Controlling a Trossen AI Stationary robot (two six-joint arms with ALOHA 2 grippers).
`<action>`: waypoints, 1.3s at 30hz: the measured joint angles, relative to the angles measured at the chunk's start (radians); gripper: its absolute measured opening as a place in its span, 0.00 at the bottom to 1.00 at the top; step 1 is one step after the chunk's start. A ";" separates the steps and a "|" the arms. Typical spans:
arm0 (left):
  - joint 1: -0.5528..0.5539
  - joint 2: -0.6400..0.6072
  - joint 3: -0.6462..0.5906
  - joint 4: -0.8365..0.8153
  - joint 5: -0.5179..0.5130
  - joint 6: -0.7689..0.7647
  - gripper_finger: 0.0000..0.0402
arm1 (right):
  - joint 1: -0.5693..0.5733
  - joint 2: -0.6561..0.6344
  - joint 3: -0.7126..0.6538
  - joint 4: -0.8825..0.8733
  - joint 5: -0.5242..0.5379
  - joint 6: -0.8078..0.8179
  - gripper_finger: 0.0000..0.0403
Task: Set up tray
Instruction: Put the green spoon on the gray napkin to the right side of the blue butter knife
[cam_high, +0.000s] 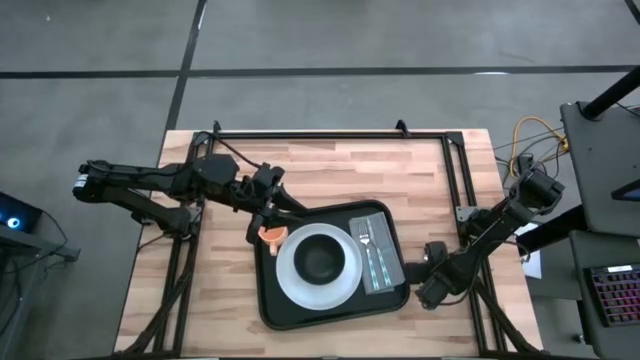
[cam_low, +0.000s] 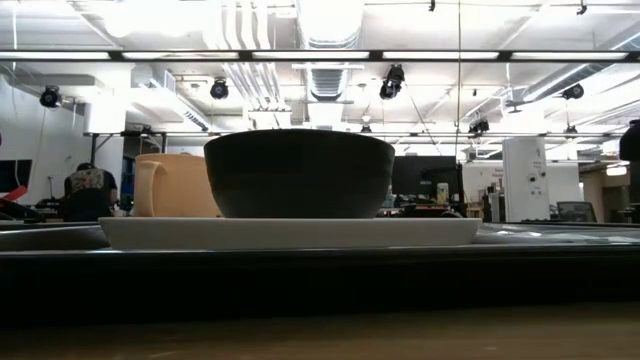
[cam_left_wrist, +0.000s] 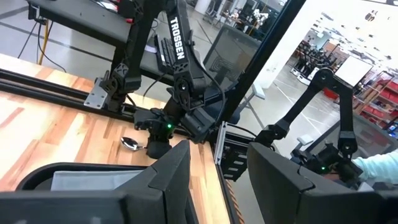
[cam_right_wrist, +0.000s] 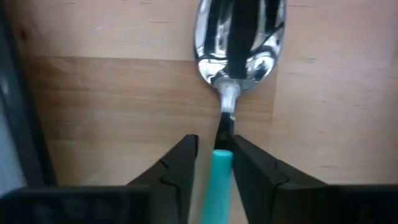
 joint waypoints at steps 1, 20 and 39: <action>0.000 0.000 0.000 0.000 0.000 0.000 0.35 | 0.000 -0.001 0.000 0.003 0.000 -0.004 0.20; 0.000 0.000 0.000 0.000 0.001 0.017 0.35 | -0.127 -0.087 0.224 -0.156 0.188 -0.179 0.05; 0.000 0.000 -0.002 -0.001 0.001 0.018 0.35 | -0.570 0.040 0.251 0.040 0.082 -0.872 0.05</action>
